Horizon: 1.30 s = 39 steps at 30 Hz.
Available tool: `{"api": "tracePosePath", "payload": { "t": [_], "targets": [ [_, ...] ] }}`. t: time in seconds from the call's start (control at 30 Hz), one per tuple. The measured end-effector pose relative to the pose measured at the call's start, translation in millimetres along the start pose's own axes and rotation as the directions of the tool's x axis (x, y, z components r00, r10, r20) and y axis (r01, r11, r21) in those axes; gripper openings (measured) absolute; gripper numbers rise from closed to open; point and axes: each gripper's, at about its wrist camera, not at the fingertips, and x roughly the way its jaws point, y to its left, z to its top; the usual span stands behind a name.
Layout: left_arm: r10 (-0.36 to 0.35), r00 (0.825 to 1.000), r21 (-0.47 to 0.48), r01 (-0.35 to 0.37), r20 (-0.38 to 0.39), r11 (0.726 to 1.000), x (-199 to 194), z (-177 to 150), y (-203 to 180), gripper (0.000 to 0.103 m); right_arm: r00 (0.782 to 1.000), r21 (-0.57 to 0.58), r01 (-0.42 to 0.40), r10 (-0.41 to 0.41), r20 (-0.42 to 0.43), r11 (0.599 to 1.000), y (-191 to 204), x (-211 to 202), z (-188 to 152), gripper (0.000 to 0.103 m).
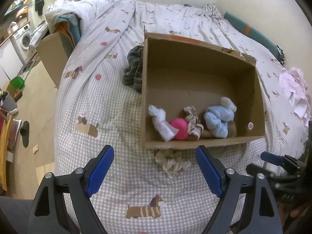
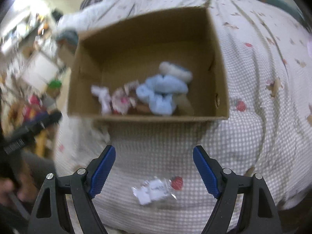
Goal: Organize soft objects
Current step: 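Lower the right gripper onto the clear plastic packet and close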
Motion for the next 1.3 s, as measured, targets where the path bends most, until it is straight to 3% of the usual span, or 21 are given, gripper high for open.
{"api": "tracePosePath", "payload": {
  "t": [0.17, 0.33, 0.4, 0.57, 0.63, 0.73, 0.87, 0.93, 1.03, 1.17, 1.23, 1.3],
  "targets": [
    [0.017, 1.0, 0.01, -0.017, -0.008, 1.0, 3.2, -5.9, 6.2, 0.084, 0.996, -0.129, 0.025, -0.036, -0.084, 0.991, 15.2, 17.6, -16.6, 0.086],
    [0.055, 0.998, 0.036, -0.054, -0.027, 0.998, 12.4, -14.8, 18.5, 0.084, 0.976, -0.233, 0.031, -0.079, -0.203, 0.972, 23.4, 41.1, -37.8, 0.086],
    [0.061, 0.998, 0.047, -0.059, -0.027, 0.997, 15.7, -16.9, 22.5, 0.084, 0.968, -0.222, 0.018, -0.073, -0.24, 0.975, 19.8, 47.5, -41.0, 0.086],
    [0.063, 0.997, 0.016, -0.062, -0.05, 0.998, 24.0, -16.3, 32.1, 0.084, 0.969, -0.015, -0.06, 0.055, -0.241, 0.998, -10.4, 43.5, -30.5, 0.086],
    [0.049, 0.997, -0.004, -0.049, -0.051, 0.999, 23.5, -14.5, 34.1, 0.084, 0.966, 0.024, -0.052, 0.056, -0.254, 0.998, -19.2, 46.2, -30.0, 0.086],
    [0.049, 0.997, -0.004, -0.05, -0.055, 0.999, 25.6, -12.6, 31.4, 0.084, 0.955, -0.01, -0.032, 0.027, -0.294, 0.999, -15.1, 54.9, -33.9, 0.086],
    [0.04, 0.996, -0.012, -0.041, -0.076, 0.999, 31.2, -12.0, 28.3, 0.084, 0.942, -0.147, -0.037, -0.014, -0.335, 0.988, 12.1, 67.4, -43.7, 0.086],
    [0.043, 0.996, -0.013, -0.044, -0.078, 0.999, 32.4, -11.7, 27.2, 0.084, 0.937, -0.23, -0.02, -0.062, -0.344, 0.973, 24.2, 75.1, -48.6, 0.08],
    [0.047, 0.995, -0.024, -0.049, -0.083, 0.998, 33.6, -11.5, 29.6, 0.084, 0.93, -0.309, 0.027, -0.137, -0.341, 0.951, 32.9, 82.6, -54.7, 0.049],
    [0.031, 0.991, -0.085, -0.043, -0.13, 0.995, 42.1, -12.0, 43.2, 0.084, 0.935, -0.28, 0.047, -0.141, -0.326, 0.959, 28.6, 82.3, -48.3, 0.041],
    [-0.001, 0.988, -0.138, -0.021, -0.157, 0.99, 46.6, -12.6, 51.3, 0.084, 0.942, -0.265, 0.043, -0.127, -0.309, 0.963, 24.7, 76.6, -42.9, 0.024],
    [-0.016, 0.987, -0.161, -0.01, -0.161, 0.987, 48.0, -13.7, 53.7, 0.084, 0.954, -0.244, 0.045, -0.115, -0.278, 0.969, 21.7, 69.0, -35.4, 0.024]
  ]
}}
